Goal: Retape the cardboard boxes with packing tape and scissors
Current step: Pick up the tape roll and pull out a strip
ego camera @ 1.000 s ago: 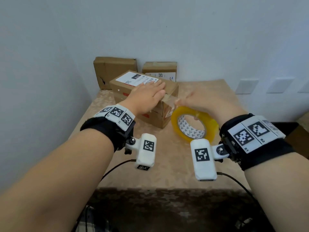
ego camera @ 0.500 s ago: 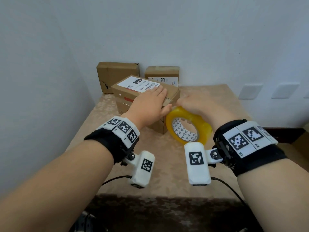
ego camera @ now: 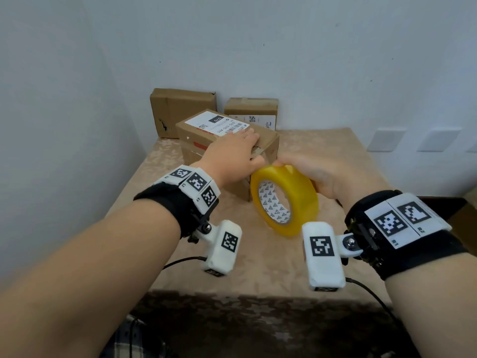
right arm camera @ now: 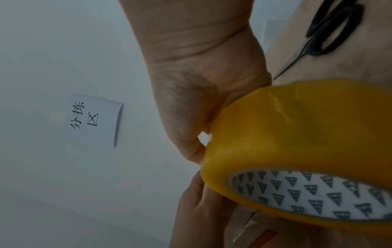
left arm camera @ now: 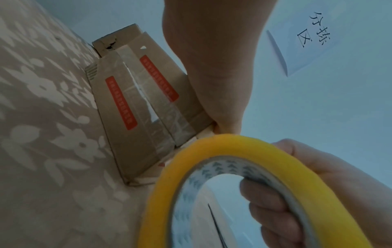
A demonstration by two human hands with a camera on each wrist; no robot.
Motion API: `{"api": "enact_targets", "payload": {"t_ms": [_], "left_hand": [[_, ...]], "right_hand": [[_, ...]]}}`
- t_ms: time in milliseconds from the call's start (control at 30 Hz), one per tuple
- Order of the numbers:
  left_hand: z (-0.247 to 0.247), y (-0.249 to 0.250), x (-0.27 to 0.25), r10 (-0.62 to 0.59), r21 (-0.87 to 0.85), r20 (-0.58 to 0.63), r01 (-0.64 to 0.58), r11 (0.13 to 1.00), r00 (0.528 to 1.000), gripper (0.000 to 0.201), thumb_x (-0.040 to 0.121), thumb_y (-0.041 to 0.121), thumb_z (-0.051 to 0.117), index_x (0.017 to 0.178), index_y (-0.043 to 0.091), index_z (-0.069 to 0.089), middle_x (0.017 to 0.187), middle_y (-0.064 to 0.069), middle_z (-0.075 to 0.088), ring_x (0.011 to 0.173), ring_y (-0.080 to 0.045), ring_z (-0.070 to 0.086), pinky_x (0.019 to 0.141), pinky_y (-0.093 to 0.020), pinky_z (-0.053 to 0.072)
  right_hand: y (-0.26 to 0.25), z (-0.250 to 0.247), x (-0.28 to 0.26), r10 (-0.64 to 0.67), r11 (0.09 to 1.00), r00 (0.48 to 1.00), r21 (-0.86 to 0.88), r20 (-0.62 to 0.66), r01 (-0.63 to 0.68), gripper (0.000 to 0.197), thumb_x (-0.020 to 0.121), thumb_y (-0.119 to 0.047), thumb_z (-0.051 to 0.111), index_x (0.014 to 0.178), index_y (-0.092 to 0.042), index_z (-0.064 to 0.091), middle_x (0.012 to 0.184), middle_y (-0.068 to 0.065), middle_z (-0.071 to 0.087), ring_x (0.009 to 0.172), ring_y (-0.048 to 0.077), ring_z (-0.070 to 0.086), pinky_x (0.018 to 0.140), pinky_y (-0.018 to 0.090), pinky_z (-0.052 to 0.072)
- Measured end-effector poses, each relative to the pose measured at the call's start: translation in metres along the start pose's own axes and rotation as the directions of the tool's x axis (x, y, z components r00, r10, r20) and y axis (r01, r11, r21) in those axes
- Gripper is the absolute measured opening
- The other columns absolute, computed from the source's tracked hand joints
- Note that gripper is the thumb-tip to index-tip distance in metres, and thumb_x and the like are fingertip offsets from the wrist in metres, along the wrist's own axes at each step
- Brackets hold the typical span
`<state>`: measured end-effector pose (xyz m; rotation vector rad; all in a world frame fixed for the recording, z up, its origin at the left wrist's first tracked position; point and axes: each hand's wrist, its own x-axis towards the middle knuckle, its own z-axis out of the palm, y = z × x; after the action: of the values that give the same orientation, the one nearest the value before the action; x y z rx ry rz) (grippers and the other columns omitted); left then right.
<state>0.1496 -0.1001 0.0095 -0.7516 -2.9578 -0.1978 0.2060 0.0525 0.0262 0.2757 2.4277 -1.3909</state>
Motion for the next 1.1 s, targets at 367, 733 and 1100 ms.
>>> {"api": "enact_targets", "payload": {"t_ms": [367, 733, 1100], "left_hand": [[0.0, -0.01, 0.001, 0.05, -0.004, 0.021, -0.05, 0.999, 0.999, 0.058, 0.098, 0.037, 0.038, 0.15, 0.015, 0.025, 0.158, -0.003, 0.017, 0.144, -0.019, 0.019, 0.116, -0.035, 0.02], [0.016, -0.002, 0.006, 0.049, 0.14, -0.082, -0.037, 0.989, 0.995, 0.056, 0.099, 0.043, 0.036, 0.147, 0.015, 0.029, 0.157, -0.003, 0.022, 0.144, -0.021, 0.021, 0.116, -0.036, 0.014], [0.012, -0.015, 0.008, 0.432, 0.001, -0.063, -0.433, 0.901, 0.9, 0.046, 0.102, 0.025, 0.04, 0.144, 0.008, 0.035, 0.152, -0.007, 0.032, 0.141, -0.02, 0.029, 0.112, -0.02, 0.01]], "right_hand": [[0.0, -0.011, -0.008, -0.117, 0.91, 0.992, -0.405, -0.054, 0.085, 0.03, 0.099, -0.029, 0.051, 0.124, -0.012, 0.057, 0.12, 0.005, 0.057, 0.104, 0.019, 0.049, 0.087, 0.017, 0.038], [-0.008, -0.005, 0.001, -0.068, 0.956, 0.995, -0.289, -0.074, 0.044, 0.014, 0.091, -0.031, 0.061, 0.086, -0.018, 0.061, 0.108, 0.008, 0.064, 0.104, 0.028, 0.058, 0.095, 0.036, 0.045], [0.01, -0.003, -0.007, -0.05, 0.999, 0.992, 0.016, 0.116, 0.048, 0.039, 0.087, -0.041, 0.068, 0.112, -0.011, 0.067, 0.105, 0.012, 0.072, 0.101, 0.029, 0.068, 0.097, 0.049, 0.051]]}}
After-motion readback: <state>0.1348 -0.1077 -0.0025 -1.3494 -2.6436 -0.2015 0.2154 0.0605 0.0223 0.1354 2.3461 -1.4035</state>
